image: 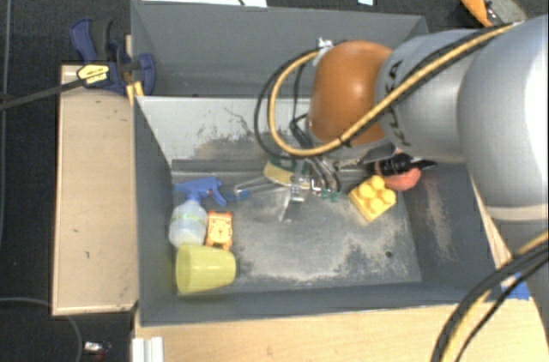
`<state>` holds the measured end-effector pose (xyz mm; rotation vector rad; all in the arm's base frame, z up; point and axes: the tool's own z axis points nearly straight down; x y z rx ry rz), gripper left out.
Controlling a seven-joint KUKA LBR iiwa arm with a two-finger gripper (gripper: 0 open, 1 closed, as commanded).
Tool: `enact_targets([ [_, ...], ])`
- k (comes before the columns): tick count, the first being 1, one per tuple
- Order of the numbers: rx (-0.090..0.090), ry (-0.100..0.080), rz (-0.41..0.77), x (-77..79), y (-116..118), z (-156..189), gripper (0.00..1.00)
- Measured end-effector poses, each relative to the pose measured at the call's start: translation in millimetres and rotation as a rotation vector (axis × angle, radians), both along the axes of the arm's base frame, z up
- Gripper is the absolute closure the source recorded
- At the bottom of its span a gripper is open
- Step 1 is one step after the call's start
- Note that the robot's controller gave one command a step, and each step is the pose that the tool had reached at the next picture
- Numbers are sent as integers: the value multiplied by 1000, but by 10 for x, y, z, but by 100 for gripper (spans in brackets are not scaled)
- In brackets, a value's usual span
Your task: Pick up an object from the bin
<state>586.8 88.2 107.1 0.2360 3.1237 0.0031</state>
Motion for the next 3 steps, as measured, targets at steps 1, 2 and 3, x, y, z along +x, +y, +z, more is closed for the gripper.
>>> enact_targets([
  [1,0,-5,-2,67,380,324,0],
  [2,2,-1,-16,-72,1100,-85,0],
  [3,1,-19,-15,40,1310,-342,0],
])
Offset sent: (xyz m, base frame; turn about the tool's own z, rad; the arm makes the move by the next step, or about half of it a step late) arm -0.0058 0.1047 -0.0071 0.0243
